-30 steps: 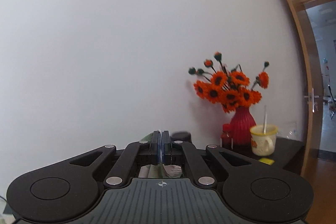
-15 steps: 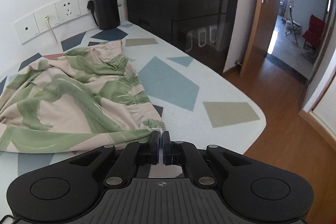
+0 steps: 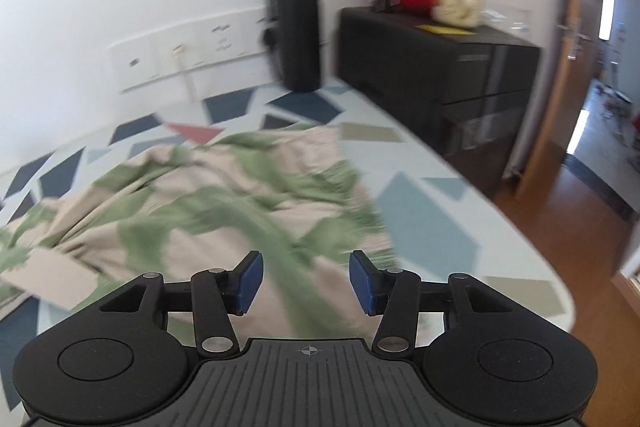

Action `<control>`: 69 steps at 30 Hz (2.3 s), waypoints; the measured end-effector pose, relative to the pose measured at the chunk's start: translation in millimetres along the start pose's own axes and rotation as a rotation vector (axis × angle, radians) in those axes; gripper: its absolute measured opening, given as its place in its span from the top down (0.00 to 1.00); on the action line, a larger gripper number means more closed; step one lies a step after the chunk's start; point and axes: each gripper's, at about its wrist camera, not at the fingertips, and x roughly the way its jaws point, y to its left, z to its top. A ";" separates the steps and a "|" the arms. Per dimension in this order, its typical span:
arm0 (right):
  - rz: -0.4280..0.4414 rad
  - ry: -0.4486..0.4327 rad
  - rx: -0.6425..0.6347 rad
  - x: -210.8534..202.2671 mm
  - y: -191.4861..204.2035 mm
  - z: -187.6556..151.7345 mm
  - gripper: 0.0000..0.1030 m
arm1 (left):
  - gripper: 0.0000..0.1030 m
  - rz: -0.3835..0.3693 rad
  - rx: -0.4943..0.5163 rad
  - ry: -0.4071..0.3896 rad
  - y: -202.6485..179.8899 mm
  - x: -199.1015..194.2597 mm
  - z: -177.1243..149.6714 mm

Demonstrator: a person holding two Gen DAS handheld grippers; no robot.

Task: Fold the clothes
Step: 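Open both grippers and smooth the shirt flat against the table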

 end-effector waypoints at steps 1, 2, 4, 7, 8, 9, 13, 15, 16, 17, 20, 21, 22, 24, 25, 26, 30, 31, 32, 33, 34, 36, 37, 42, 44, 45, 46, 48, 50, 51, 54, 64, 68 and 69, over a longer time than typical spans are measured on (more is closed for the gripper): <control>0.028 0.018 -0.023 5.8 8.2 -0.9 0.54 | 0.29 -0.009 0.000 0.008 -0.9 0.8 -3.0; 0.044 0.035 -0.052 11.8 17.0 -3.3 0.54 | 0.29 -0.021 0.001 0.014 -1.8 1.7 -5.4; 0.051 0.070 -0.101 23.6 31.0 -9.2 0.54 | 0.28 -0.042 0.008 0.032 -4.5 4.7 -10.0; 0.076 0.138 -0.125 41.6 44.2 -18.1 0.54 | 0.27 -0.040 0.058 0.106 -12.5 16.9 -16.9; 0.085 0.169 -0.118 47.3 45.3 -20.9 0.54 | 0.27 -0.031 0.078 0.126 -15.2 21.5 -20.3; 0.087 0.180 -0.111 50.3 45.7 -23.6 0.52 | 0.27 -0.024 0.090 0.140 -16.6 26.3 -23.3; 0.097 0.164 -0.108 51.5 45.3 -28.4 0.44 | 0.27 -0.012 0.114 0.141 -19.9 45.2 -29.0; 0.095 0.165 -0.134 51.9 47.5 -28.9 0.41 | 0.27 -0.006 0.173 0.133 -29.0 56.2 -27.6; 0.094 0.166 -0.145 52.9 48.9 -28.2 0.39 | 0.27 -0.002 0.213 0.132 -35.2 63.0 -26.5; 0.092 0.167 -0.156 53.9 50.3 -27.5 0.37 | 0.27 0.003 0.251 0.130 -40.6 69.4 -25.5; 0.085 0.185 -0.155 61.2 51.8 -21.0 0.33 | 0.27 0.028 0.335 0.105 -57.3 88.2 -22.0; 0.082 0.192 -0.150 64.6 52.4 -18.2 0.30 | 0.27 0.033 0.341 0.096 -60.9 93.5 -20.4; 0.075 0.195 -0.148 68.4 53.5 -15.3 0.29 | 0.27 0.035 0.344 0.087 -64.6 98.6 -18.0; 0.068 0.192 -0.163 76.5 57.7 -10.3 0.27 | 0.27 0.037 0.351 0.075 -71.8 109.9 -11.9; 0.070 0.187 -0.164 81.0 59.1 -7.8 0.25 | 0.27 0.035 0.357 0.072 -75.6 116.0 -8.8; 0.072 0.182 -0.166 85.7 60.4 -5.0 0.24 | 0.26 0.033 0.363 0.068 -79.4 122.2 -5.7; 0.075 0.173 -0.172 105.9 67.6 8.9 0.14 | 0.07 0.055 0.440 0.071 -101.9 150.2 5.7; 0.077 0.169 -0.176 111.3 69.9 12.5 0.12 | 0.07 0.080 0.479 0.072 -110.3 158.2 6.7; 0.082 0.164 -0.181 117.2 71.9 16.9 0.11 | 0.07 0.105 0.517 0.073 -118.6 166.1 7.6; 0.087 0.159 -0.186 123.2 73.9 21.4 0.11 | 0.07 0.120 0.536 0.068 -124.1 173.1 8.4; 0.089 0.156 -0.189 129.4 76.2 26.6 0.11 | 0.06 0.130 0.546 0.060 -128.2 179.4 9.1; 0.095 0.152 -0.194 141.9 80.7 37.2 0.10 | 0.04 0.145 0.566 0.049 -135.3 191.3 10.8; 0.096 0.151 -0.195 148.5 83.9 42.7 0.10 | 0.04 0.153 0.581 0.046 -138.7 197.3 11.5; 0.104 0.143 -0.204 180.2 99.0 68.7 0.10 | 0.01 0.145 0.576 0.020 -147.8 221.0 25.8; 0.105 0.140 -0.207 190.0 104.2 76.6 0.10 | 0.01 0.144 0.568 0.011 -149.6 227.1 31.7; 0.107 0.139 -0.211 193.3 105.8 79.0 0.10 | 0.00 0.146 0.568 0.011 -150.5 228.5 32.5; 0.110 0.139 -0.213 194.4 105.8 79.7 0.10 | 0.00 0.150 0.569 0.012 -151.4 229.2 32.5; 0.116 0.139 -0.218 196.4 105.6 80.9 0.10 | 0.00 0.151 0.608 0.027 -151.4 226.4 28.1; 0.122 0.140 -0.222 193.8 103.5 78.7 0.11 | 0.00 0.145 0.658 0.050 -148.7 219.2 22.3; 0.124 0.144 -0.219 190.1 101.9 76.7 0.12 | 0.00 0.146 0.667 0.060 -146.5 214.3 19.7; 0.147 0.152 -0.241 172.2 95.9 64.3 0.16 | 0.00 0.157 0.676 0.091 -139.5 198.5 12.3; 0.203 0.153 -0.306 138.0 77.9 39.0 0.16 | 0.01 0.069 0.515 0.024 -147.8 173.5 32.7; 0.202 0.141 -0.301 139.3 77.4 37.7 0.12 | 0.09 0.071 0.466 0.087 -179.3 203.7 49.2; 0.201 0.138 -0.299 139.4 77.5 37.3 0.12 | 0.27 0.074 0.455 0.105 -187.5 211.9 53.1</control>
